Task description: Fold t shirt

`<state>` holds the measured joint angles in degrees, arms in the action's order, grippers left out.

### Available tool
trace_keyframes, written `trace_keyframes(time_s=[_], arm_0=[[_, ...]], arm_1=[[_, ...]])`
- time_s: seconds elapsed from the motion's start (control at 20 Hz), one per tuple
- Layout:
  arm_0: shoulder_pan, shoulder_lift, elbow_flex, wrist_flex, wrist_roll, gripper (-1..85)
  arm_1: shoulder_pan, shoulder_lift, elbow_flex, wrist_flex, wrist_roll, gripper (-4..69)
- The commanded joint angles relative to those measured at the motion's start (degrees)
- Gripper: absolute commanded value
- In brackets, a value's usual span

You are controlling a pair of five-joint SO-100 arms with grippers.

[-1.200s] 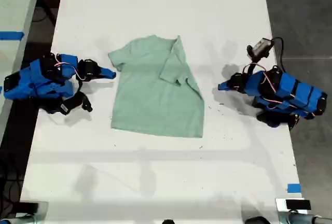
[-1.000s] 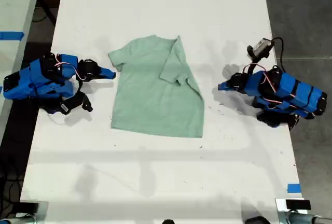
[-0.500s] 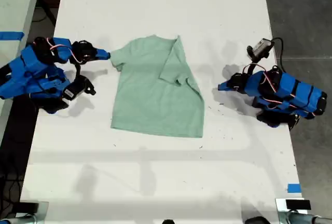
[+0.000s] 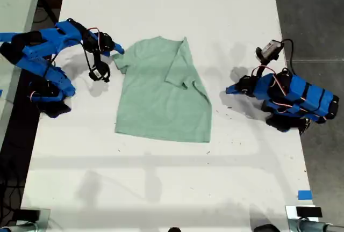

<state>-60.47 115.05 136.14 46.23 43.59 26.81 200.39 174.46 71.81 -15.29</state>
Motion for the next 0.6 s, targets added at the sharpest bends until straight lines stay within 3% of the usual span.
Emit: trace_keyframes(time_s=[0.0, 0.25, 0.4, 0.55], arm_0=[[-0.9, -5.3, -5.8, -1.1, 1.0, 22.2], [-3.2, -11.8, -7.3, -1.5, 1.1, 20.4], [-4.0, -12.5, -6.9, -1.2, 0.1, -0.1], [-2.6, -11.9, -9.9, 2.3, -0.6, -0.1]], arm_1=[[-0.5, 0.8, 2.5, 0.1, -0.4, 2.0], [-0.6, 0.8, 2.5, 0.0, -0.6, 2.0], [-0.6, 0.8, 2.5, 0.0, -0.6, 2.0], [-0.6, 0.8, 2.5, 0.0, -0.5, 2.0]])
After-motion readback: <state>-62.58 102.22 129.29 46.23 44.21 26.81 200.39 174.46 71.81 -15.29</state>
